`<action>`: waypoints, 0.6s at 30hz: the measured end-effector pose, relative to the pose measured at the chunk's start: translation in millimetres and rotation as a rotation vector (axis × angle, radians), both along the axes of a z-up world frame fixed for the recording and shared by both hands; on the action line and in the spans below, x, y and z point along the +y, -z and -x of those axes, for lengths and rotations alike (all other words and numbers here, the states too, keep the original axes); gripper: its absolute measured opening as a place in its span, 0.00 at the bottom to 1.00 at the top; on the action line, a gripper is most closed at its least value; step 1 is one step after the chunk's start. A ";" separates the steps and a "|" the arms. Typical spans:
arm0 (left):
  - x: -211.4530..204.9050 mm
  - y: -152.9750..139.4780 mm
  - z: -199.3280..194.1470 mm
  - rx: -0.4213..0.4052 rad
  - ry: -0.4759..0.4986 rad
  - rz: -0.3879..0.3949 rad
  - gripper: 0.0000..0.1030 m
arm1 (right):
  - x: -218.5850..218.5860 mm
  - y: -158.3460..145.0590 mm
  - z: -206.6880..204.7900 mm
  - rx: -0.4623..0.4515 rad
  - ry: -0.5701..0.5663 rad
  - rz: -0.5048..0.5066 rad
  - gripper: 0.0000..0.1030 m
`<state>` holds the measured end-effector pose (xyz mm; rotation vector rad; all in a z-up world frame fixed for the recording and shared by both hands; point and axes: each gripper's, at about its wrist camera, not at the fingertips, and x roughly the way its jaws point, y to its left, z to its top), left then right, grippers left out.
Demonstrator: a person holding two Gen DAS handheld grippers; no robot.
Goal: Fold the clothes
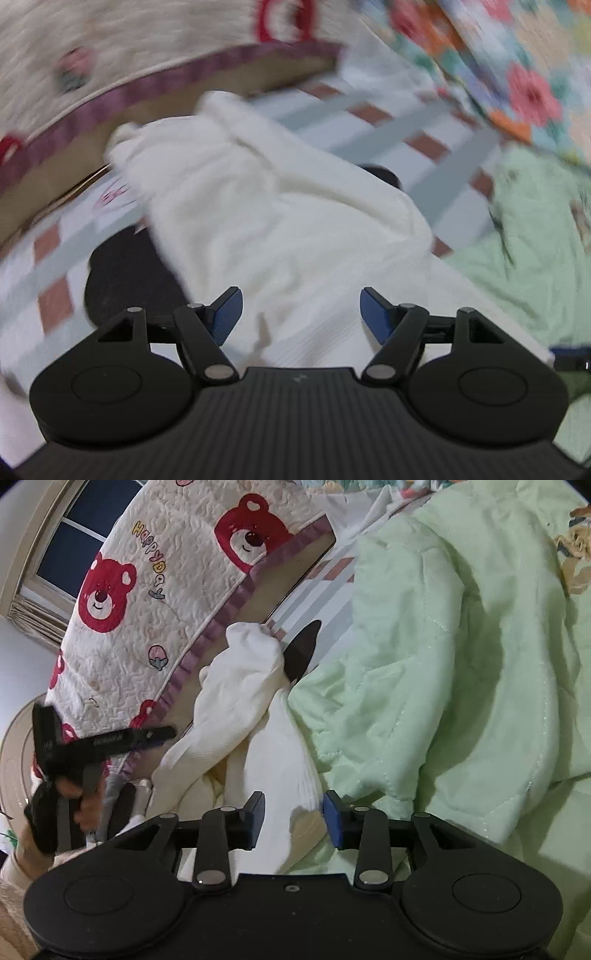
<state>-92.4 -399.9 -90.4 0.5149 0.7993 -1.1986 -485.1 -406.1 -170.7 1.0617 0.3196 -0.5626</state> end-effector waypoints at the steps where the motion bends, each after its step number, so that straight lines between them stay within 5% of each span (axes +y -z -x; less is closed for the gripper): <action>1: 6.8 4.8 -8.4 0.039 -0.030 0.010 0.68 | 1.2 -0.5 -3.9 0.017 -0.007 0.007 0.47; 7: 30.0 26.6 -37.4 0.294 -0.064 0.029 0.71 | 11.3 -6.4 -25.0 0.108 0.024 0.132 0.47; 11: 52.5 42.3 -40.7 0.346 -0.115 0.084 0.75 | 19.3 -11.4 -40.6 0.181 0.042 0.244 0.46; 12: 54.8 46.0 -40.4 0.361 -0.091 0.099 0.75 | 19.8 -11.3 -44.8 0.209 0.021 0.262 0.34; 13: 56.0 49.6 -39.6 0.377 -0.054 0.113 0.71 | 20.7 -10.7 -47.8 0.227 0.007 0.281 0.07; 14: 55.9 52.6 -37.7 0.382 -0.003 0.119 0.67 | 24.5 -13.3 -47.3 0.213 0.007 0.322 0.08; 16: 51.9 56.8 -28.3 0.313 0.078 0.084 0.12 | 32.7 -19.3 -45.5 0.177 0.012 0.411 0.08; 17: 50.1 58.0 -25.0 0.291 0.095 0.062 0.02 | 33.5 -21.5 -45.0 0.180 0.010 0.429 0.08; 18: 49.9 57.4 -23.8 0.294 0.100 0.063 0.02 | 34.3 -24.4 -47.2 0.197 0.012 0.447 0.08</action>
